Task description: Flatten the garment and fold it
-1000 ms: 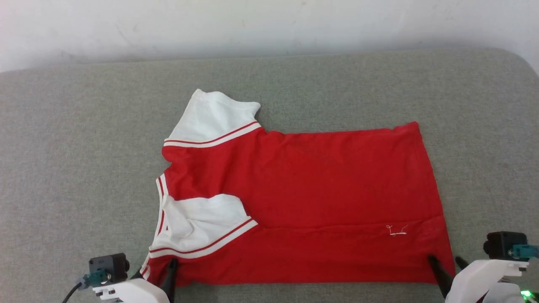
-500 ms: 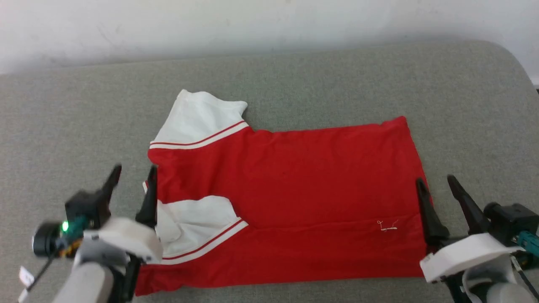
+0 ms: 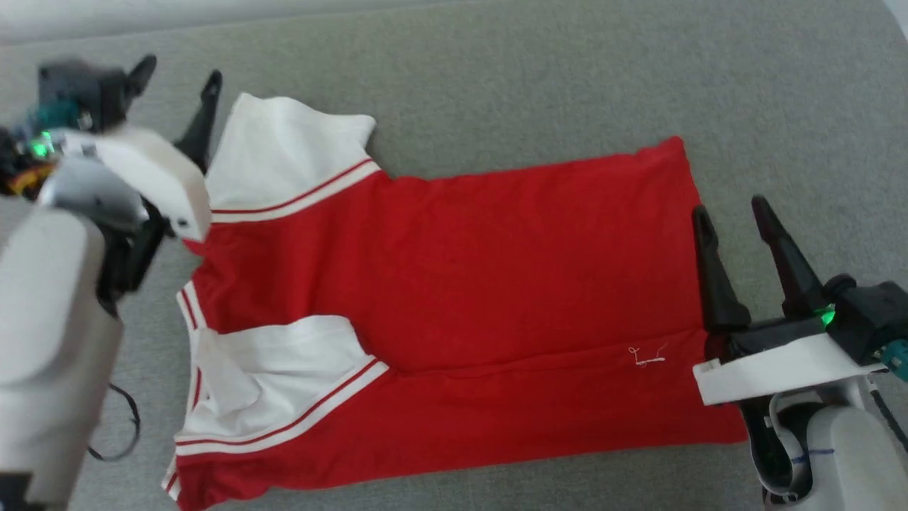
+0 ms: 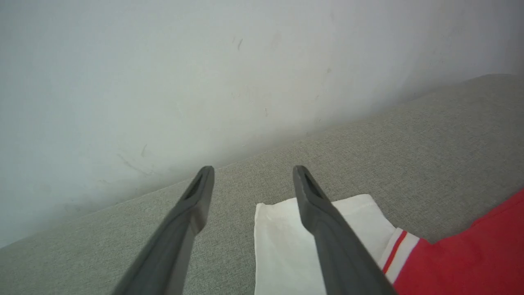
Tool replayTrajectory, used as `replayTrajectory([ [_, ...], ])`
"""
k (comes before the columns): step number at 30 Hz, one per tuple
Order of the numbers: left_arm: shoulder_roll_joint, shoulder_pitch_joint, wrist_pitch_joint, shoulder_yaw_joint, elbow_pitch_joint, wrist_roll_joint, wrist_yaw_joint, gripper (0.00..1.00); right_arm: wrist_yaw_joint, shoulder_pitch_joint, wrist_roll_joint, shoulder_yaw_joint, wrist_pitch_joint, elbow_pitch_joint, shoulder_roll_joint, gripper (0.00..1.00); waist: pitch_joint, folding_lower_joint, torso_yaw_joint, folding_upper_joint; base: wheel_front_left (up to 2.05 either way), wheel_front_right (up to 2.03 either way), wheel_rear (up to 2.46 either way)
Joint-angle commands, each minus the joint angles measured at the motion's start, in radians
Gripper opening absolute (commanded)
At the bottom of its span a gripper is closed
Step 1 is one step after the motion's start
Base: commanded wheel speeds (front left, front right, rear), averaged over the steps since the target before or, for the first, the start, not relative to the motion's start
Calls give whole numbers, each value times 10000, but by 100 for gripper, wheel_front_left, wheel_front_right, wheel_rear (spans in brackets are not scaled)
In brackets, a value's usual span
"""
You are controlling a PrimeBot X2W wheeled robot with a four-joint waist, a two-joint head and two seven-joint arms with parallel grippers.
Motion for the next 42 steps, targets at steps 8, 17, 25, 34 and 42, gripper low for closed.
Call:
replayTrajectory([
  [8,231,-2290,3643,-10,1787,-1150,-495,100,-11,-639,93,389,-203,-198,13,100,1345,-4,-1186,-1,0,0,0],
  [17,593,-2635,6138,224,2287,-1427,832,100,-11,-819,561,681,-328,-18,13,100,1778,-4,-1759,-1,0,0,0],
  [25,916,-2037,7821,210,1797,-1768,1330,0,-11,-901,586,697,-414,139,13,100,1908,-4,-1884,-1,0,0,0],
  [34,1003,-1753,7490,308,780,-1885,1285,0,-11,-2282,-145,628,357,102,13,100,1851,-4,-1687,-1,0,0,0],
  [42,835,-1879,6793,169,435,-1793,1027,0,-11,-4695,-613,118,4015,2079,13,100,1875,-4,-1279,-1,0,0,0],
])
